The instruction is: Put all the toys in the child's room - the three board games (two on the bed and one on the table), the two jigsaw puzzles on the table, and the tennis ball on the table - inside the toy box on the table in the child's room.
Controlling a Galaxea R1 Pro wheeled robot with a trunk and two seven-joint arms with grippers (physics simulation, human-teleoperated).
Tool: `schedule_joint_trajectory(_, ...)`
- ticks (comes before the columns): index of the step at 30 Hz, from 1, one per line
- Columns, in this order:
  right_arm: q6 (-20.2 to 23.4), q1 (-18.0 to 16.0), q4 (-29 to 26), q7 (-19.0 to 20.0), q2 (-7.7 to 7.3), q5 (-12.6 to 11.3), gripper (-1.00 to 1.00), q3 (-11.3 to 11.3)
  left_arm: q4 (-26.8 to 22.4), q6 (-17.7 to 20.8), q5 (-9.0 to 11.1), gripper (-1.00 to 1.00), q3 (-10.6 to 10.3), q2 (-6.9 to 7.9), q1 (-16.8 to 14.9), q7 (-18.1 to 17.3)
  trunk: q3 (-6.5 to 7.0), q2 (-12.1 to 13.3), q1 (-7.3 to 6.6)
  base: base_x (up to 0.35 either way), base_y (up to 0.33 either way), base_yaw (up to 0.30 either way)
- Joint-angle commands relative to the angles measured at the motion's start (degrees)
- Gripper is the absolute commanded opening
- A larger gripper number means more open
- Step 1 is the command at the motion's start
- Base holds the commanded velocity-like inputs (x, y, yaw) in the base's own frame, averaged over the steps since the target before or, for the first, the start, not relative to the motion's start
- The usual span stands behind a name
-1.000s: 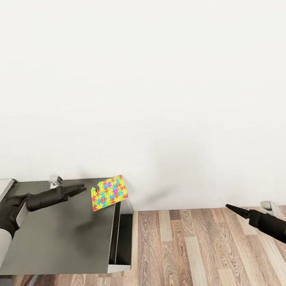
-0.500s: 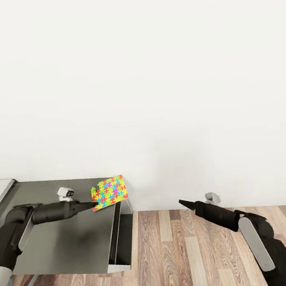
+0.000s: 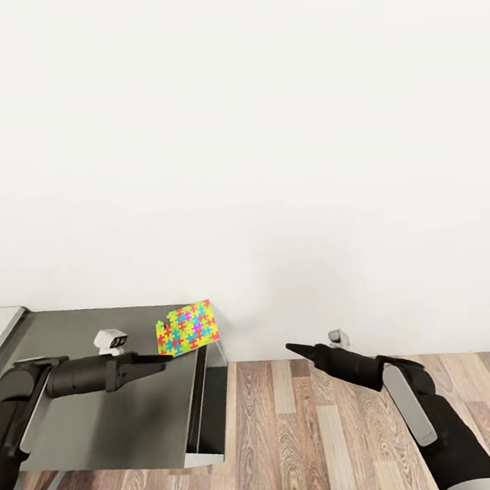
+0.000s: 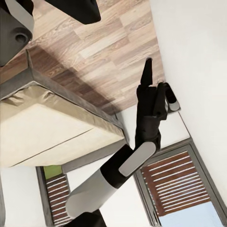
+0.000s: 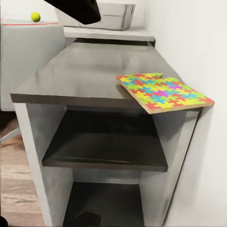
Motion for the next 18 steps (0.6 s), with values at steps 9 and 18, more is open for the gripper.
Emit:
schedule_joint_trajectory(9, 0.2, -0.1, 0.2, 3.2, 0.19, 0.1, 1.0, -0.2, -0.3, 0.8, 0.3, 1.0, 0.0, -0.1, 0.1, -0.2, -0.45, -0.9, 0.47, 0.0, 0.0, 0.0)
schedule_joint_trajectory(18, 0.2, -0.1, 0.2, 3.2, 0.2, 0.0, 1.0, -0.3, -2.6, 1.4, 0.4, 1.0, 0.0, -0.83, 1.2, -0.2, -2.06, -4.5, 2.45, 0.0, 0.0, 0.0)
